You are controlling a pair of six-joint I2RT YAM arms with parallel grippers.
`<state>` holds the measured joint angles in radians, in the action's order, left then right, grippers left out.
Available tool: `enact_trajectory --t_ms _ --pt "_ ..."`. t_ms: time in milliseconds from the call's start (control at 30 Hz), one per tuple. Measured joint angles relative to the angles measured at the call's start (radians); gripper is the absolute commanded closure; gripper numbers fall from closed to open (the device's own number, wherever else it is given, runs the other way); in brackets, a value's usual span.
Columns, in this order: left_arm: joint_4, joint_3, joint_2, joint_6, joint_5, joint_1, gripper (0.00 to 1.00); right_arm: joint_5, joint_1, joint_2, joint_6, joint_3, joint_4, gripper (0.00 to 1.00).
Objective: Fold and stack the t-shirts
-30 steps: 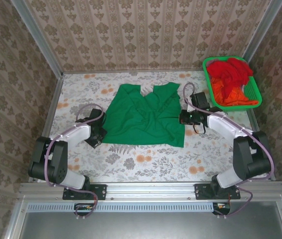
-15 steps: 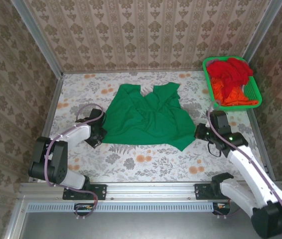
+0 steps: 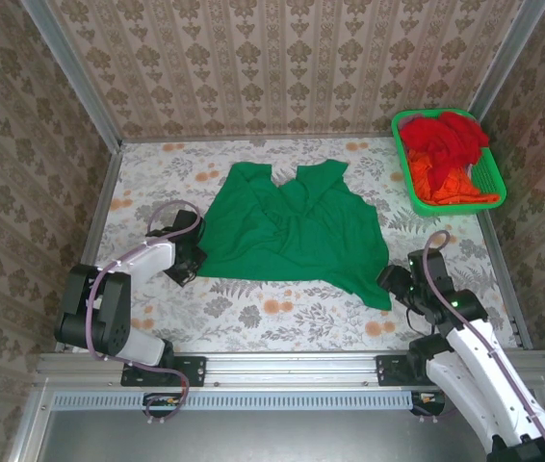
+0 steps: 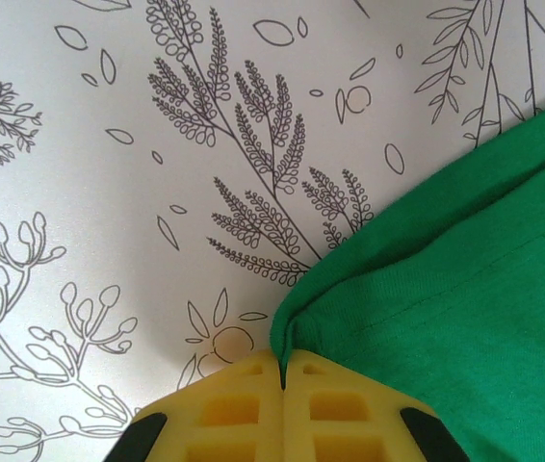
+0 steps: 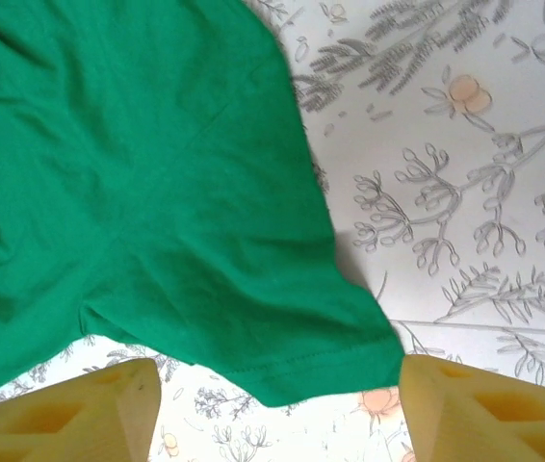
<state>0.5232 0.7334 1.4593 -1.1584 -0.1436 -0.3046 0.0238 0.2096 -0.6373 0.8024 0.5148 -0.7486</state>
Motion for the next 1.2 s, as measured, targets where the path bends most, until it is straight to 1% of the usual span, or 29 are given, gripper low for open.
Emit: enact_trajectory --t_ms 67,167,300,367,500,567,667,833,1000,1200 --pt "0.0 0.0 0.0 0.0 0.0 0.0 1.0 -0.002 -0.008 -0.093 -0.038 0.032 0.051 0.29" --pt "0.0 0.0 0.0 0.001 -0.001 0.004 1.0 -0.007 -0.035 -0.315 -0.107 0.118 0.159 0.3" --pt "-0.001 0.0 0.0 0.004 -0.003 0.012 1.0 -0.013 -0.077 -0.613 -0.198 0.258 0.291 0.34" --pt "-0.001 0.0 0.0 0.007 -0.002 0.016 1.0 -0.021 -0.097 -0.721 -0.229 0.313 0.34 0.35" --pt "-0.001 0.0 0.0 0.012 -0.002 0.025 1.0 -0.044 -0.125 -0.891 -0.269 0.386 0.402 0.43" --pt "-0.001 0.0 0.0 0.015 -0.002 0.027 1.0 -0.069 -0.132 -0.943 -0.277 0.403 0.414 0.47" --pt "-0.001 0.0 0.0 0.023 -0.002 0.031 1.0 -0.132 -0.132 -0.996 -0.28 0.414 0.438 0.47" --pt "-0.005 0.0 0.001 0.033 -0.002 0.047 1.0 -0.23 -0.104 -1.089 -0.276 0.47 0.48 0.47" --pt "-0.016 0.0 0.014 0.047 -0.002 0.068 1.0 -0.251 -0.099 -1.177 -0.272 0.52 0.508 0.47" --pt "-0.046 0.03 0.053 0.083 0.006 0.124 1.0 -0.265 -0.114 -1.276 -0.274 0.65 0.514 0.46"
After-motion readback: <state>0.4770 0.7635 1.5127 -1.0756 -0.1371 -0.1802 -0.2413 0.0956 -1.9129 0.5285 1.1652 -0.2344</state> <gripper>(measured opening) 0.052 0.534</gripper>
